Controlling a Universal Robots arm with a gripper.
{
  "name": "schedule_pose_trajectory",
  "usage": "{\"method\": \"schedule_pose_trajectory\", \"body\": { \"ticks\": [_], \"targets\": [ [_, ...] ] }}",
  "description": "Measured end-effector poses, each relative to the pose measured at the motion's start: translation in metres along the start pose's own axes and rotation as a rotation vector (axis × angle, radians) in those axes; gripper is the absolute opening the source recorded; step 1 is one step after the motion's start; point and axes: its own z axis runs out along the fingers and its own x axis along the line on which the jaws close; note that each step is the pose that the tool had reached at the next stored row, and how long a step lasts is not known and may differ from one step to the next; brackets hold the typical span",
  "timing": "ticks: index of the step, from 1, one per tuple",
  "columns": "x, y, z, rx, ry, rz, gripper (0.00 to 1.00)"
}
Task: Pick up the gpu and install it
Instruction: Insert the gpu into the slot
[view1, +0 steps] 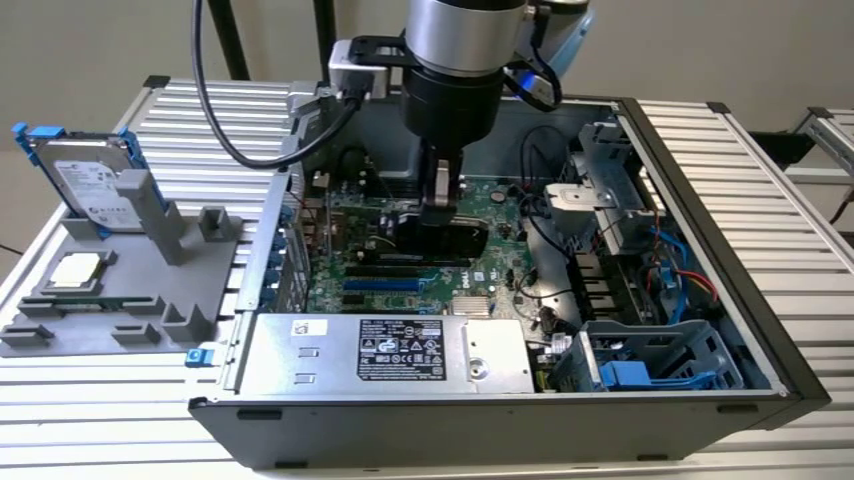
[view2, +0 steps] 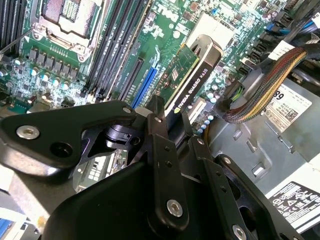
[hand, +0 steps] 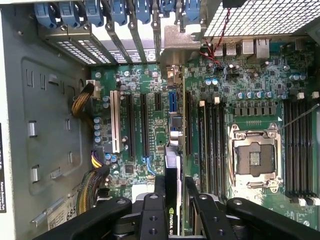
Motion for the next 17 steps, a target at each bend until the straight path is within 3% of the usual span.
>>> {"method": "schedule_pose_trajectory", "body": {
  "ticks": [11,17],
  "targets": [
    [0.0002,0.0012,0.0016,0.0,-0.0003,0.0,0.0],
    [0.0004,0.005,0.0066,0.0038,-0.0002,0.0,0.0]
  ]
}}
